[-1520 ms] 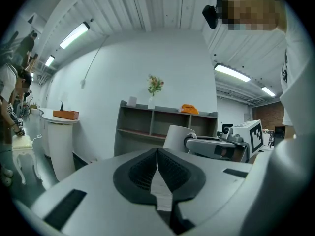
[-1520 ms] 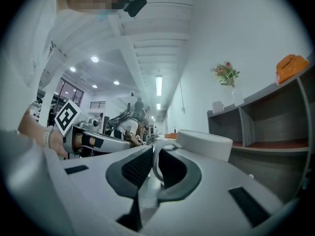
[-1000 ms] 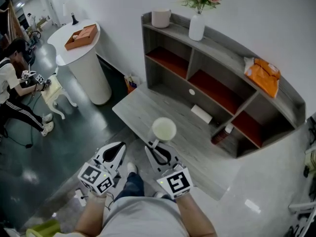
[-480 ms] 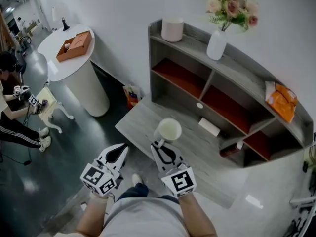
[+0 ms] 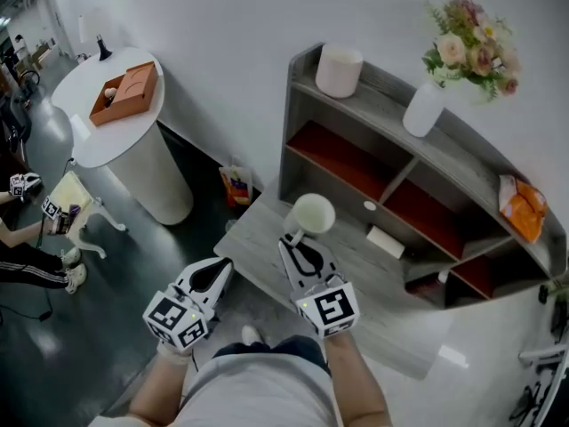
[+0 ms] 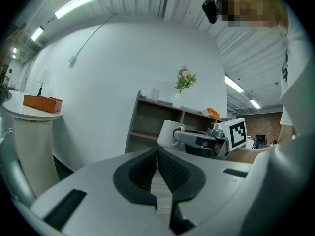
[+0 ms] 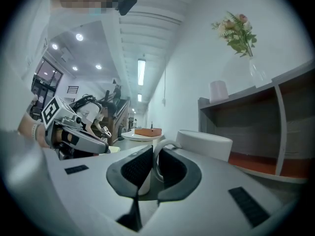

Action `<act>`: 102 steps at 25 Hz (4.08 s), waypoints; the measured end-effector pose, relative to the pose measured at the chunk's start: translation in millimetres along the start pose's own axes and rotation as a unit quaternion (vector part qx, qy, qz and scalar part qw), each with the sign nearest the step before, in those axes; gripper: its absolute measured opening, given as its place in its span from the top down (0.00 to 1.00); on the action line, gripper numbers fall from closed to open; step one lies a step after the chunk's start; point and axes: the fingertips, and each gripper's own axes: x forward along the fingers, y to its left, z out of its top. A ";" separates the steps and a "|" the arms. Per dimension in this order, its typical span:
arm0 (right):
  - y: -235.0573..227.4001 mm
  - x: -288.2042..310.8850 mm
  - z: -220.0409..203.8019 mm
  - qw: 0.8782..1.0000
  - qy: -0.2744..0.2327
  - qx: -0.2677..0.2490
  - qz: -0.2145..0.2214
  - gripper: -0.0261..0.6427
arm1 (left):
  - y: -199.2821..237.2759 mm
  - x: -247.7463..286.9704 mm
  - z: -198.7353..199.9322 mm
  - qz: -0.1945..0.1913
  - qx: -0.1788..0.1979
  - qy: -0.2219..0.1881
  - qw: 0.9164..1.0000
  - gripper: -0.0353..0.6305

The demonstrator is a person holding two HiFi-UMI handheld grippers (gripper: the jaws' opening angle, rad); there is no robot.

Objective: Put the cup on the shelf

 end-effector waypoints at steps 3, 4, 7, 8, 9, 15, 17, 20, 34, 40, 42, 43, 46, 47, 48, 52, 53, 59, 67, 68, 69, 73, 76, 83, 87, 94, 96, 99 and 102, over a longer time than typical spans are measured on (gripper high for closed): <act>-14.9 21.8 4.9 1.000 0.004 -0.014 0.000 0.90 | 14.2 4.7 3.6 0.003 0.000 0.005 1.000 0.92; -20.9 28.2 6.6 1.000 0.004 -0.017 0.000 0.90 | 17.5 6.6 6.0 0.005 0.000 0.005 1.000 0.92; -41.1 46.5 11.4 1.000 0.004 -0.023 0.002 0.90 | 26.2 13.2 13.7 0.010 0.000 0.004 1.000 0.92; -48.6 52.3 12.3 1.000 0.005 -0.024 0.002 0.90 | 29.0 15.6 16.2 0.013 -0.001 0.003 1.000 0.92; -56.3 58.1 12.8 1.000 0.006 -0.026 0.003 0.90 | 31.7 18.2 18.4 0.016 -0.003 0.001 1.000 0.92; -106.8 90.4 11.8 0.999 0.021 -0.027 0.005 0.90 | 38.2 40.6 28.7 0.034 -0.009 0.005 0.999 0.92; -121.8 103.3 10.6 0.999 0.028 -0.027 0.010 0.90 | 38.6 48.3 32.2 0.037 -0.008 0.008 0.999 0.92; -142.0 121.1 4.9 0.999 0.042 -0.025 0.015 0.90 | 39.0 56.8 34.0 0.041 -0.009 0.011 0.999 0.92; -192.4 170.4 -23.1 0.995 0.093 -0.022 0.015 0.90 | 59.3 63.6 24.6 0.087 -0.029 0.020 0.996 0.92; -203.6 183.8 -28.5 0.994 0.110 -0.016 0.009 0.90 | 64.9 61.4 21.2 0.103 -0.034 0.021 0.994 0.92; -205.3 187.7 -30.0 0.993 0.116 -0.015 0.008 0.90 | 66.0 60.9 21.7 0.106 -0.035 0.021 0.994 0.92; -205.7 189.2 -31.4 0.993 0.120 -0.015 0.008 0.90 | 66.1 60.8 21.8 0.107 -0.035 0.021 0.993 0.92; -205.8 192.4 -35.3 0.992 0.129 -0.016 0.009 0.90 | 65.9 60.7 21.3 0.109 -0.035 0.020 0.993 0.92; -205.9 193.2 -35.7 0.991 0.129 -0.016 0.009 0.90 | 66.1 60.5 20.9 0.111 -0.035 0.020 0.993 0.92; -206.3 193.8 -35.9 0.992 0.129 -0.015 0.007 0.90 | 66.5 60.2 20.7 0.112 -0.035 0.021 0.993 0.92; -210.2 194.7 -36.4 0.991 0.134 -0.015 -0.004 0.90 | 68.0 58.6 20.1 0.116 -0.037 0.021 0.992 0.92; -210.9 194.9 -37.1 0.990 0.137 -0.016 -0.006 0.90 | 68.0 58.2 20.1 0.116 -0.037 0.021 0.992 0.92; -211.8 194.7 -38.7 0.991 0.136 -0.010 -0.006 0.83 | 64.8 57.1 19.3 0.112 -0.035 0.020 0.993 0.92; -207.2 174.0 -31.3 0.993 0.118 0.020 -0.006 0.82 | 64.2 53.7 20.1 0.105 -0.035 0.016 0.994 0.92; -206.4 169.2 -30.1 0.993 0.113 0.023 -0.009 0.82 | 63.8 53.9 20.5 0.102 -0.034 0.016 0.994 0.92; -205.1 164.0 -28.5 0.994 0.108 0.027 -0.012 0.82 | 63.3 54.3 21.2 0.100 -0.033 0.015 0.994 0.92; -194.0 140.2 -21.3 0.995 0.087 0.037 -0.019 0.83 | 59.2 58.1 25.8 0.084 -0.030 0.010 0.996 0.92; -181.3 118.7 -13.5 0.996 0.070 0.041 -0.026 0.85 | 54.9 63.9 29.1 0.066 -0.028 0.007 0.997 0.92; -149.5 68.7 1.4 0.997 0.041 0.046 -0.038 0.88 | 40.3 82.3 34.8 0.020 -0.020 0.004 1.000 0.92; -135.7 40.5 6.0 0.997 0.034 0.055 -0.052 0.89 | 30.0 91.2 37.3 -0.005 -0.017 -0.001 1.000 0.92; -113.3 4.6 6.0 0.995 0.028 0.066 -0.065 0.89 | 12.4 105.4 39.9 -0.048 -0.012 0.000 0.999 0.92; -107.0 -3.3 4.5 0.995 0.028 0.070 -0.067 0.89 | 6.5 110.4 39.6 -0.059 -0.010 0.002 0.998 0.92; -98.8 -13.7 1.8 0.994 0.024 0.077 -0.071 0.89 | -2.4 117.3 38.3 -0.075 -0.006 0.005 0.997 0.92; -94.0 -22.6 -1.2 0.993 0.017 0.084 -0.077 0.89 | -9.2 122.2 36.5 -0.085 -0.005 0.007 0.996 0.92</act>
